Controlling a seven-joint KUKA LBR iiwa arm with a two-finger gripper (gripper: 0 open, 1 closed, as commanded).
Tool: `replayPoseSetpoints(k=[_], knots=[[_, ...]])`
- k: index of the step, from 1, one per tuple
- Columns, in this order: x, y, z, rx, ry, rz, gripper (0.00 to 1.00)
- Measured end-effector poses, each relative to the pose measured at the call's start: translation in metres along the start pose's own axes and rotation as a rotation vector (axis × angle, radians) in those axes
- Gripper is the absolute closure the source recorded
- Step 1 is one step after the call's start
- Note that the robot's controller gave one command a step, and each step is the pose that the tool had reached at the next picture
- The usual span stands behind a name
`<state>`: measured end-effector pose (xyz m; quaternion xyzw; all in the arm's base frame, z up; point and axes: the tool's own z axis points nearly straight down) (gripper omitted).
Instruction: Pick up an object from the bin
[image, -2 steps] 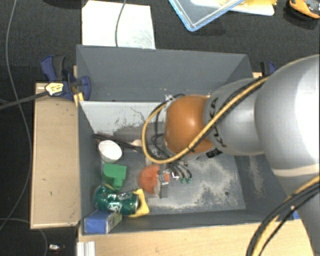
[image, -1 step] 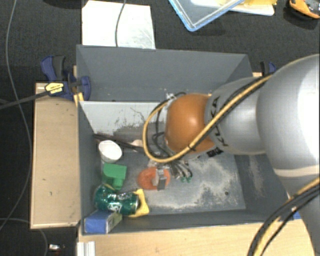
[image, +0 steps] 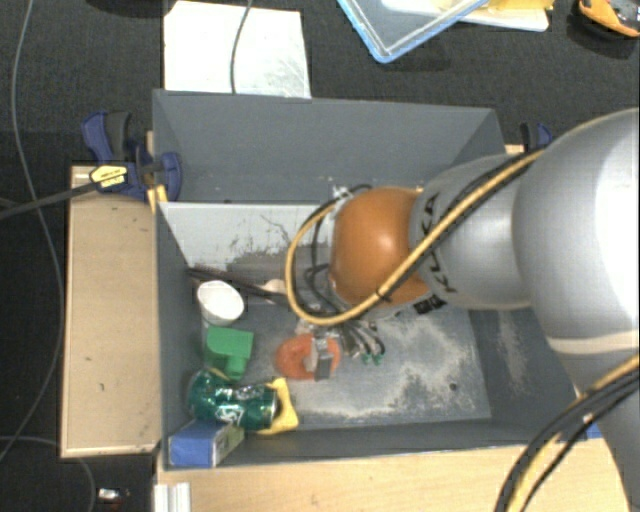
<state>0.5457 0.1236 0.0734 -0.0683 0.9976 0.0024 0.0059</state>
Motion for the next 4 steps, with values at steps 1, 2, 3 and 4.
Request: replayPoseSetpoints(k=[1,2,3,4], knots=[[0.001,0.000,-0.009,0.000,0.001,0.003,1.00],[0.002,0.000,-0.038,0.000,0.005,0.006,1.00],[0.000,0.000,-0.062,0.000,-0.002,0.009,1.00],[-0.001,0.000,-0.075,0.000,-0.002,0.010,1.00]])
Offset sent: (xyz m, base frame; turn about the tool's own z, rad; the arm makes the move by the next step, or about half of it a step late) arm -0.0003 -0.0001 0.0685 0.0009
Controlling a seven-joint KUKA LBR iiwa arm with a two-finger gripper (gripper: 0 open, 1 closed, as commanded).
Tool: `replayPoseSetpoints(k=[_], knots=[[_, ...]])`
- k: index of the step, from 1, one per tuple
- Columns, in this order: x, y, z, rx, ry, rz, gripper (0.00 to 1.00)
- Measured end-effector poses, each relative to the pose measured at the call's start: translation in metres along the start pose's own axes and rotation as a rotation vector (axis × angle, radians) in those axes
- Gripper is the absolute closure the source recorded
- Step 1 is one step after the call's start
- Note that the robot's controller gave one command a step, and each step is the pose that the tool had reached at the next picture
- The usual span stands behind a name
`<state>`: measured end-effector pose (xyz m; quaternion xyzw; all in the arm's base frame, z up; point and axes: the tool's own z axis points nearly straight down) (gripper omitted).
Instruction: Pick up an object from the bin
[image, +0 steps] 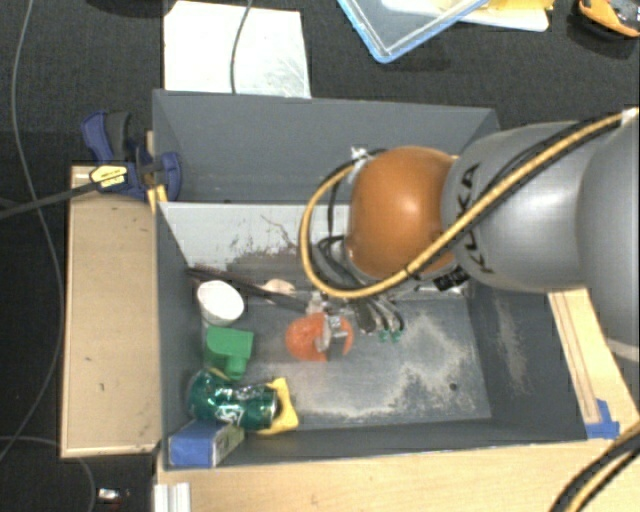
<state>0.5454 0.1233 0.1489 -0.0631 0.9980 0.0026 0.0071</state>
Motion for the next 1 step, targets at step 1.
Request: replayPoseSetpoints(k=[1], knots=[[-0.0003,0.0001,-0.0156,0.000,0.000,0.003,1.00]])
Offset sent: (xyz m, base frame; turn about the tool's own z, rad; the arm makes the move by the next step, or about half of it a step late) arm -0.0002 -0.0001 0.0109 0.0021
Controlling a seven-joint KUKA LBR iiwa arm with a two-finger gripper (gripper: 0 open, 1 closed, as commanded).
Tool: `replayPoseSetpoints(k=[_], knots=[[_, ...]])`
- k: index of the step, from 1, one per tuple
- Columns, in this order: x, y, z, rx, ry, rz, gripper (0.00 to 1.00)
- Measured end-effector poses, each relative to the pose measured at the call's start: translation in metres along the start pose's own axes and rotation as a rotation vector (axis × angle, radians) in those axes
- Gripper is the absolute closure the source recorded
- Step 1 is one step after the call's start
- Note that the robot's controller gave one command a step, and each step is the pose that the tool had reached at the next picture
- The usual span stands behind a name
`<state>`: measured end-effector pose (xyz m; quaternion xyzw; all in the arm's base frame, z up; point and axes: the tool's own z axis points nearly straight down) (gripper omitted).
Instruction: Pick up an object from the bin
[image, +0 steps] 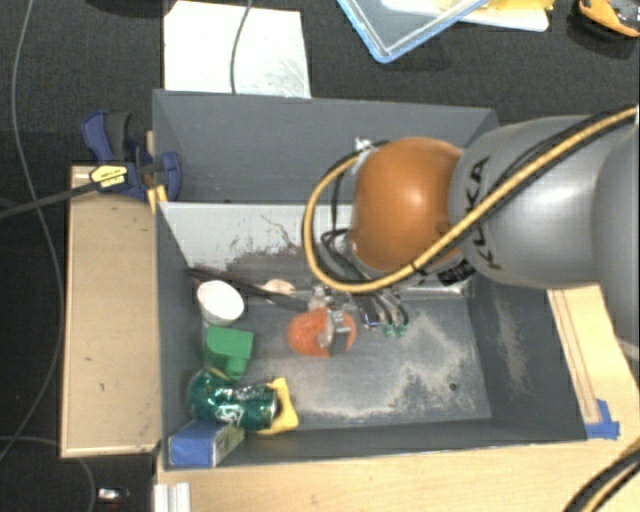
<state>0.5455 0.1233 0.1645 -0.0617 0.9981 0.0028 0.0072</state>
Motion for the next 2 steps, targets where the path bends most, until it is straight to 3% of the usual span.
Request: replayPoseSetpoints(k=[2], knots=[[-0.001,0.000,-0.030,0.000,-0.001,0.004,1.00]])
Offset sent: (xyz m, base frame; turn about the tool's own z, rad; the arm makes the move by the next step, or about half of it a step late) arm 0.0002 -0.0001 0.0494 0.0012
